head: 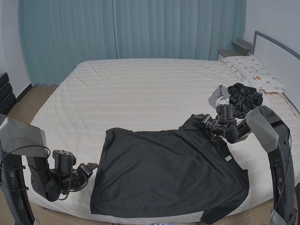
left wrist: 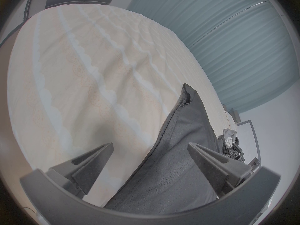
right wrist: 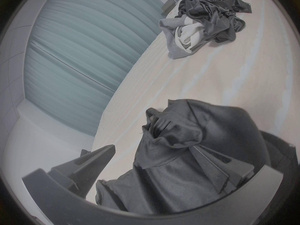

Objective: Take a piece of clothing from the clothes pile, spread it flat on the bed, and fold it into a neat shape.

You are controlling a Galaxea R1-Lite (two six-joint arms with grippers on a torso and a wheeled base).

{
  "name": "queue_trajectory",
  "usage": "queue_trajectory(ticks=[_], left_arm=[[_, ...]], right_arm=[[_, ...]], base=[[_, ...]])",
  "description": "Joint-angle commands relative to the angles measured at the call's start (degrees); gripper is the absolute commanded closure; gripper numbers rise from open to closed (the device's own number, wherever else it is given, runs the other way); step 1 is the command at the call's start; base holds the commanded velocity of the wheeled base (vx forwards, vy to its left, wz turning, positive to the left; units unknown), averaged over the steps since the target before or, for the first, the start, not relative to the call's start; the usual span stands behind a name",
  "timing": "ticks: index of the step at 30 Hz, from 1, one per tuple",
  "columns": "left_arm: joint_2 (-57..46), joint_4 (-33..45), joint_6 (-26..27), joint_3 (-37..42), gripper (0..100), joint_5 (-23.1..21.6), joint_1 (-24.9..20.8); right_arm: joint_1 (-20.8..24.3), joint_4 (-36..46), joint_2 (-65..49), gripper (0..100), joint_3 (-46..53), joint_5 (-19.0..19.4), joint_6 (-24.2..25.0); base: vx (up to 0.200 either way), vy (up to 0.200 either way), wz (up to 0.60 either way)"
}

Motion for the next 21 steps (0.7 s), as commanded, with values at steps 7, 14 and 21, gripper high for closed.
queue_trajectory(ticks=[7, 14, 21], left_arm=[[0.1, -0.02, -0.03, 0.01, 0, 0.0, -0.09], [0.1, -0.02, -0.03, 0.01, 0, 0.0, -0.09], [0.1, -0.02, 0.06, 0.01, 0, 0.0, -0.09]], right_arm=[[-0.66, 2.12, -0.22, 0, 0.44, -0.06, -0.02], [-1.02, 5.2, -0.84, 0, 0.7, -0.23, -0.2], [-0.31, 5.11, 1.88, 0, -1.23, -0.41, -0.37]], base=[[0.0, 0.0, 0.0], [0.0, 0.0, 0.0], [0.0, 0.0, 0.0]])
